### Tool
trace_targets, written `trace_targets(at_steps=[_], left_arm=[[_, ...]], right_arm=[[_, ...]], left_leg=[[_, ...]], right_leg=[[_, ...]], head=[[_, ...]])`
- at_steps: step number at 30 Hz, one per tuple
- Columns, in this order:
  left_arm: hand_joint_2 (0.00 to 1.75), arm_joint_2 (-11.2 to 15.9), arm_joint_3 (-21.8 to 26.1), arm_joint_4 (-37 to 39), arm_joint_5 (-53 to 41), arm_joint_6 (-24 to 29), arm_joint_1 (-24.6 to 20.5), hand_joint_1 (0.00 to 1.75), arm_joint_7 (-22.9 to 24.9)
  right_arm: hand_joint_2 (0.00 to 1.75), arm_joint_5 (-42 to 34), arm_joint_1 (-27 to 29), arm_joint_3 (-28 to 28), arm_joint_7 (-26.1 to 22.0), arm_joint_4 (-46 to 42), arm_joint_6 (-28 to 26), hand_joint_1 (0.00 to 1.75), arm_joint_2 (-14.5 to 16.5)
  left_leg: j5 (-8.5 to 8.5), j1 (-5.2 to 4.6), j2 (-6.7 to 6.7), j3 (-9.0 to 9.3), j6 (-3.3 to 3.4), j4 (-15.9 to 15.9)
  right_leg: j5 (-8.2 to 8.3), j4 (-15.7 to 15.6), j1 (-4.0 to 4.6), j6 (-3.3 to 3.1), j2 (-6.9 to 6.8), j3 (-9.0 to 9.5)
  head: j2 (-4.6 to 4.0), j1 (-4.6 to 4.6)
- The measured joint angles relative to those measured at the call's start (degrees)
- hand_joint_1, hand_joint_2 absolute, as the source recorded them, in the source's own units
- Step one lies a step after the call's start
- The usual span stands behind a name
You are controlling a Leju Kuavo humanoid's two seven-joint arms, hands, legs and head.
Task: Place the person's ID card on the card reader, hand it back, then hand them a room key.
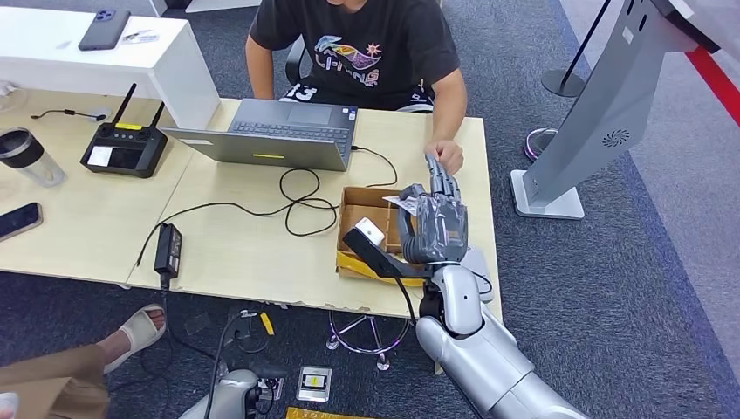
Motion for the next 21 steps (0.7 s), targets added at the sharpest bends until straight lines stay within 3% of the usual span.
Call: trace_targets(at_steps=[8,21], left_arm=[[1.75,0.4,2.9,0.3,-2.3,0.0,0.3,0.0,-1.1],[1.75,0.8,6.8,0.3,-4.3,0.0,1.3,0.0,-1.8]], right_arm=[[1.75,0.2,0.3,-1.1,0.8,1.6,-0.3,1.68,-0.6],[1.75,-0.7,5.5,-4.3,4.0,5.6,-0.4,1.71,-4.9]], left_leg=[[0.0,0.0,0.0,0.01,0.0,0.0],[-0.01,-0.01,0.0,-0.01,0.0,0.0]], right_leg=[[0.0,0.0,0.0,0.0,0.02,-0.02],[0.0,0.0,-0.01,0.0,0.01,-0.04]], head=[[0.0,0.0],[0.0,-0.01]])
